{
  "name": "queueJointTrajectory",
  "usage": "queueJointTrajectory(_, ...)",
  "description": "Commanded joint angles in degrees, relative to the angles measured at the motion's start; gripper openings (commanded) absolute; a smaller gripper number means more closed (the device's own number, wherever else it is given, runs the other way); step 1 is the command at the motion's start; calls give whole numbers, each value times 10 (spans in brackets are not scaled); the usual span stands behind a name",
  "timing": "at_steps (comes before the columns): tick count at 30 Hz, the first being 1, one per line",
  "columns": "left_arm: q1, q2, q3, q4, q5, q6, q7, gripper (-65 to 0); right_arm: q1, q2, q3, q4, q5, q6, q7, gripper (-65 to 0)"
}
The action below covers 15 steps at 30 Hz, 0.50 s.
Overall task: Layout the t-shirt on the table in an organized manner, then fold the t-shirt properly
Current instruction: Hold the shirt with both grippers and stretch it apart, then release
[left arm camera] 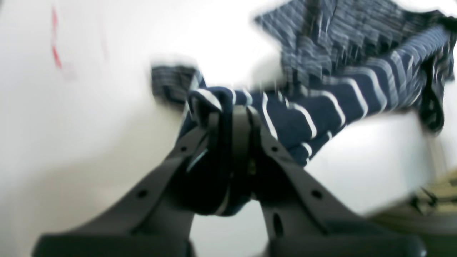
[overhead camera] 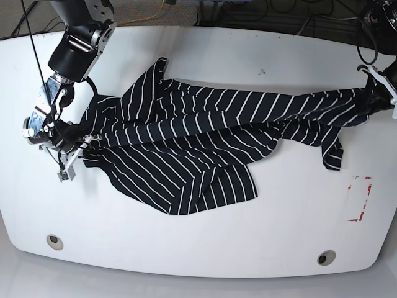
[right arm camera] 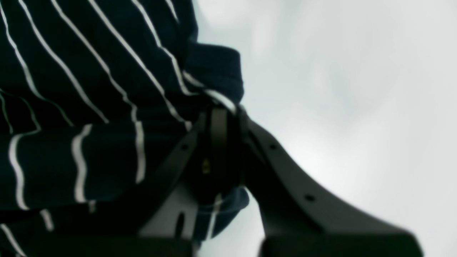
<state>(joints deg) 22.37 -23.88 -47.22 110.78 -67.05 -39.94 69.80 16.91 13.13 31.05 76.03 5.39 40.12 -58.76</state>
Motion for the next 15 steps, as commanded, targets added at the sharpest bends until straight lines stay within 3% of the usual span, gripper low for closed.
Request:
queueJointTrajectory(1,30,-10,-8,8,-12,-1,-13,-627,6,12,2,10,1,-1,8,-650)
queueJointTrajectory(15,153,-10,-11,7,-11,-1,-13,-625,-36,16,2,10,1,-9,9,-650)
